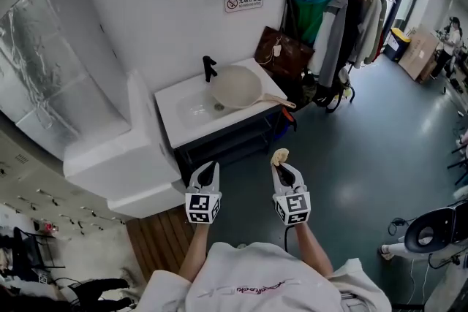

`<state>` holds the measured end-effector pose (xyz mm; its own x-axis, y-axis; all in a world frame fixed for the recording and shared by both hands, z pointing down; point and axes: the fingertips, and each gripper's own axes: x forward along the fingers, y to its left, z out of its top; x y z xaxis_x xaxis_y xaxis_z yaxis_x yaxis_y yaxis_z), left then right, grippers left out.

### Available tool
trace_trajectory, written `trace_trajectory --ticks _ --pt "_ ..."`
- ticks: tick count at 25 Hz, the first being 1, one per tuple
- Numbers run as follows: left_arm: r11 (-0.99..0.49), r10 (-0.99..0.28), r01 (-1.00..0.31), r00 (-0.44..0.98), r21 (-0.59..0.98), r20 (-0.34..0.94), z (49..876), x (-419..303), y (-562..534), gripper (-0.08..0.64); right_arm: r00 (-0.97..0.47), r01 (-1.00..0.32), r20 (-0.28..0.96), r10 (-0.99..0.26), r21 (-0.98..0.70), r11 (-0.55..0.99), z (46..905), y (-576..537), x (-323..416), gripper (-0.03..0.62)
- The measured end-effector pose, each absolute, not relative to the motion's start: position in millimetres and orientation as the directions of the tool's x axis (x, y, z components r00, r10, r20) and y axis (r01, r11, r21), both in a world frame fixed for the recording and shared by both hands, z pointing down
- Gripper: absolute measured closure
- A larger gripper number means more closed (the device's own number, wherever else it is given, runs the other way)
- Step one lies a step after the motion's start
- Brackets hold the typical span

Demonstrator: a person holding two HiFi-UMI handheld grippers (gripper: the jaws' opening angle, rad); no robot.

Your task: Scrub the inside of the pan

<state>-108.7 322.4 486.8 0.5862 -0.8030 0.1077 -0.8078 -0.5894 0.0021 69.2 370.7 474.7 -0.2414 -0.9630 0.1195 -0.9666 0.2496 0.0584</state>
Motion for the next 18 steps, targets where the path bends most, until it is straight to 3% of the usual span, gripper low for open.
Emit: trace_trajectory --ticks 18 --pt "-0.614 -0.781 -0.790 0.610 0.017 0.131 504 -92 307 0.560 -0.221 -0.972 0.157 -0.963 0.048 0.231 494 363 78 0.568"
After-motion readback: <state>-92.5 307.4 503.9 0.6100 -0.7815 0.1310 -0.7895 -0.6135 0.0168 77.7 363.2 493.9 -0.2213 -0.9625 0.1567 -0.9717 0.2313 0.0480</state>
